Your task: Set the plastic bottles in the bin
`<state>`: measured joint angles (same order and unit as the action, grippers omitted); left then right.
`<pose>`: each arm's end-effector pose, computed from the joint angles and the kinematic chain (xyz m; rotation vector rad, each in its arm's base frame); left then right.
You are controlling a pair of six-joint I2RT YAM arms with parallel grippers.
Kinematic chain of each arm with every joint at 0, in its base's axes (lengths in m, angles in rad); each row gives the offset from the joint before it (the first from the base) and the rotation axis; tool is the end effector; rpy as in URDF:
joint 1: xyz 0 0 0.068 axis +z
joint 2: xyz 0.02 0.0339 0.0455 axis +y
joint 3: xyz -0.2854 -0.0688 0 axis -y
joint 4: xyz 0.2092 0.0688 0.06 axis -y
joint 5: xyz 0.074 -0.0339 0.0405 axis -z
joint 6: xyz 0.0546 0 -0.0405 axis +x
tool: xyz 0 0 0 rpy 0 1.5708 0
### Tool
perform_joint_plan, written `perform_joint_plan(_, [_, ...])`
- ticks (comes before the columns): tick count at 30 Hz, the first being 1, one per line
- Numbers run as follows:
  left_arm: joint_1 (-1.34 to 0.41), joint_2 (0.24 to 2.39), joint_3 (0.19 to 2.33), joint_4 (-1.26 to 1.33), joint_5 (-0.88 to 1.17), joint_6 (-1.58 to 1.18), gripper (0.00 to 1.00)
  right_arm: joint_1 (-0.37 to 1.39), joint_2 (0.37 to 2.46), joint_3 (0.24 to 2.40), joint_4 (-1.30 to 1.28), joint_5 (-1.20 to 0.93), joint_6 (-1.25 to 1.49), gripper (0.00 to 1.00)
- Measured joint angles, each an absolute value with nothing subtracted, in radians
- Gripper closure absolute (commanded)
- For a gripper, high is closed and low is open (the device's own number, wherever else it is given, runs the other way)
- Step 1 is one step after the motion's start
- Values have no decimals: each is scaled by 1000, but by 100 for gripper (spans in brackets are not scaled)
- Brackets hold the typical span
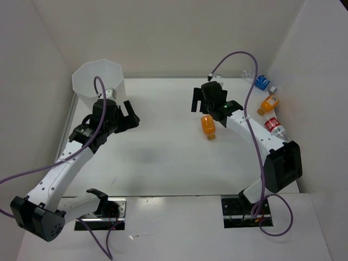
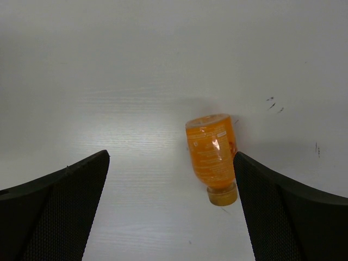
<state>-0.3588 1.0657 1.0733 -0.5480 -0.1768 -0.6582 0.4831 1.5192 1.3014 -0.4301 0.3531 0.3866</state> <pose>0.1908 -0.0613 0.3591 -0.4229 2.0881 -0.4218 0.2942 0.1330 0.3363 0.0875 2.1729 0.1033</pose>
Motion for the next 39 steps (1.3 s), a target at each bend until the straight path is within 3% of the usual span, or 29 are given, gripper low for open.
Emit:
perform_joint_plan(13, [-356, 1096, 1113, -559, -133, -654, 0, 422, 1647, 1234, -382, 347, 313, 0])
perform_joint_plan(22, [-437, 1460, 1287, -456, -31, -651, 0, 335, 1601, 1203, -321, 244, 353, 0])
perform_joint_plan(33, [-437, 1429, 1248, -403, 49, -627, 0, 358, 1760, 1146, -276, 160, 346, 0])
perform_joint_plan(37, [-437, 1400, 1206, -394, 92, -604, 0, 358, 1791, 1146, -259, 149, 342, 9])
perform_joint_plan(38, [-437, 1394, 1200, -389, 102, -601, 0, 358, 1797, 1146, -253, 149, 342, 20])
perform_joint_plan(39, [-437, 1389, 1194, -385, 111, -598, 0, 358, 1805, 1146, -246, 149, 338, 23])
